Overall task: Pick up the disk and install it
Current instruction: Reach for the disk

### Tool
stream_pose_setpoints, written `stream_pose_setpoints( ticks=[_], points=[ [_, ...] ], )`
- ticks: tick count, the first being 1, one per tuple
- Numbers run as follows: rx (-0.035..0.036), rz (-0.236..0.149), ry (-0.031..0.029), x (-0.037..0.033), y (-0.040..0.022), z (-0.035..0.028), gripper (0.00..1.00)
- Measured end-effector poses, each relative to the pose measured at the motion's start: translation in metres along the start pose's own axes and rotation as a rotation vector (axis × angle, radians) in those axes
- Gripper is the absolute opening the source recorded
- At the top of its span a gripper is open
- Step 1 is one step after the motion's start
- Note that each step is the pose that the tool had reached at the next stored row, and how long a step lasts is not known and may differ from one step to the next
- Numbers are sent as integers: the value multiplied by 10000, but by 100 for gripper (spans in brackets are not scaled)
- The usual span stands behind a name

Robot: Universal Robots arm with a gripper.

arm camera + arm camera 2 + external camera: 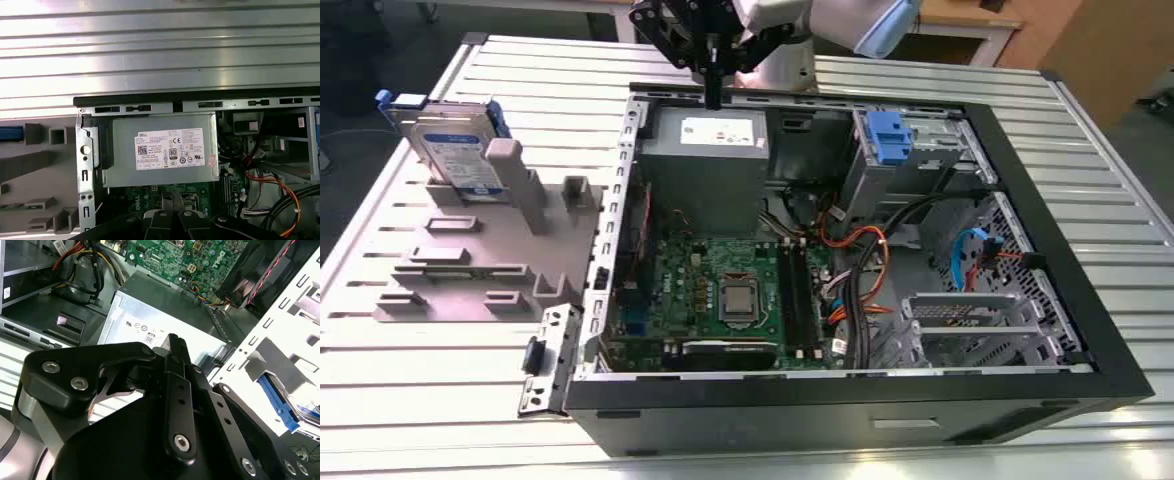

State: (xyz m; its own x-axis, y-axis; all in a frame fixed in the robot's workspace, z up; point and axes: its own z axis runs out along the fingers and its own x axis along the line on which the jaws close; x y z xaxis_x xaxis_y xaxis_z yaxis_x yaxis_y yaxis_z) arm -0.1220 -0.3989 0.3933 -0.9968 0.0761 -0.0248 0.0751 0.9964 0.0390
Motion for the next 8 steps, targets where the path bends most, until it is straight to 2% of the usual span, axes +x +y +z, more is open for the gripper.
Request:
stream_pose_setpoints(
  ticks=[8],
  points=[
    [8, 0, -1, 4, 0, 0, 11]
  ],
)
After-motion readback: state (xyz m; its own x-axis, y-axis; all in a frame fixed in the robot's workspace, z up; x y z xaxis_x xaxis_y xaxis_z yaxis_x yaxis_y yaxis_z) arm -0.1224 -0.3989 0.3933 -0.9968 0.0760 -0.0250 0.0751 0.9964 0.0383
